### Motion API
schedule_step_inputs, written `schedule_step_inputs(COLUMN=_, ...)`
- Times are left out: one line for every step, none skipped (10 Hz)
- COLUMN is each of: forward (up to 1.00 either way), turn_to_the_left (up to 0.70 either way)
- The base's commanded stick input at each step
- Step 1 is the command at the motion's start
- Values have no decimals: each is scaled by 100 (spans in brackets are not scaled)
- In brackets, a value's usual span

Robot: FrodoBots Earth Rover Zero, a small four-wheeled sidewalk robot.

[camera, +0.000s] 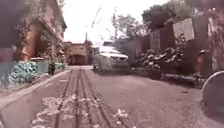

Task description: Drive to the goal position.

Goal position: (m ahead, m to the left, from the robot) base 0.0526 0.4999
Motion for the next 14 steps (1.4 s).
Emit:
schedule_step_inputs(forward=70, turn_to_the_left=1)
schedule_step_inputs(forward=70, turn_to_the_left=1)
schedule_step_inputs(forward=70, turn_to_the_left=1)
schedule_step_inputs(forward=70, turn_to_the_left=1)
schedule_step_inputs(forward=70, turn_to_the_left=1)
schedule_step_inputs(forward=70, turn_to_the_left=1)
schedule_step_inputs(forward=70, turn_to_the_left=1)
schedule_step_inputs(forward=70, turn_to_the_left=1)
schedule_step_inputs(forward=70, turn_to_the_left=1)
schedule_step_inputs(forward=70, turn_to_the_left=1)
schedule_step_inputs(forward=70, turn_to_the_left=1)
schedule_step_inputs(forward=70, turn_to_the_left=1)
schedule_step_inputs(forward=70, turn_to_the_left=1)
schedule_step_inputs(forward=70, turn_to_the_left=1)
